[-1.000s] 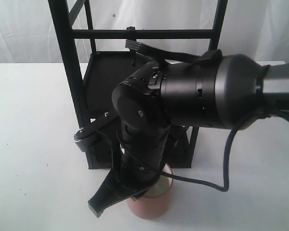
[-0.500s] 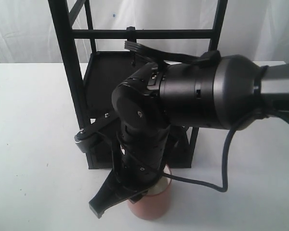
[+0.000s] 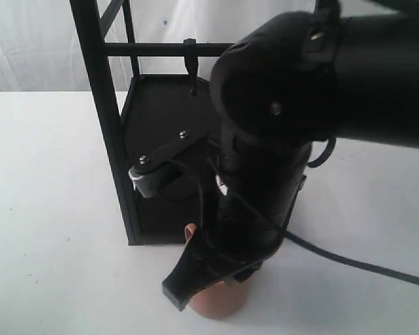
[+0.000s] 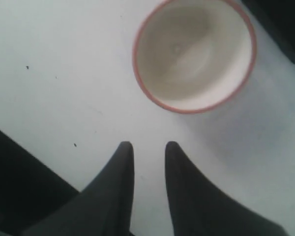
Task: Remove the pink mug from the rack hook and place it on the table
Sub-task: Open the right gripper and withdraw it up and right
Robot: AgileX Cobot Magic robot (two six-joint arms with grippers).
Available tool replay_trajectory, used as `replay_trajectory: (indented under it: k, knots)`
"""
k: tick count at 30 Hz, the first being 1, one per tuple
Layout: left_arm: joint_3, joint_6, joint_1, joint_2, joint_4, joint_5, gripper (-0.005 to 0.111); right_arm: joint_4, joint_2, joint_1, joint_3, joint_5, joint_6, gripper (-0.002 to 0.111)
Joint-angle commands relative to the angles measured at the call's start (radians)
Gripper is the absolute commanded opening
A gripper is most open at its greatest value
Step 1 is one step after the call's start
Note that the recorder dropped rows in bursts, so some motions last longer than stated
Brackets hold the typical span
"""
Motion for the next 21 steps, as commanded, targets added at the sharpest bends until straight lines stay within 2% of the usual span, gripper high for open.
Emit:
replay_trajectory:
  k: [1, 4, 9, 14, 21]
  knots:
    - [0.004, -0.005, 0.001, -0.004, -0.002, 0.024, 0.000, -0.126, -0.120, -0.002, 0.023, 0.032, -0.009, 0.016]
    - [0.004, -0.005, 0.001, -0.004, -0.002, 0.024, 0.000, -0.259, -0.199, -0.007, 0.053, 0.032, -0.030, 0.000]
    - [0.004, -0.005, 0.001, -0.004, -0.002, 0.024, 0.000, -0.343, -0.300, -0.117, 0.097, 0.032, -0.050, 0.000]
    - [0.004, -0.005, 0.001, -0.004, -0.002, 0.024, 0.000, -0.355, -0.375, -0.343, 0.164, 0.032, -0.151, 0.000]
    - [0.004, -0.005, 0.001, -0.004, -0.002, 0.024, 0.000, -0.341, -0.377, -0.726, 0.282, 0.032, -0.201, 0.000]
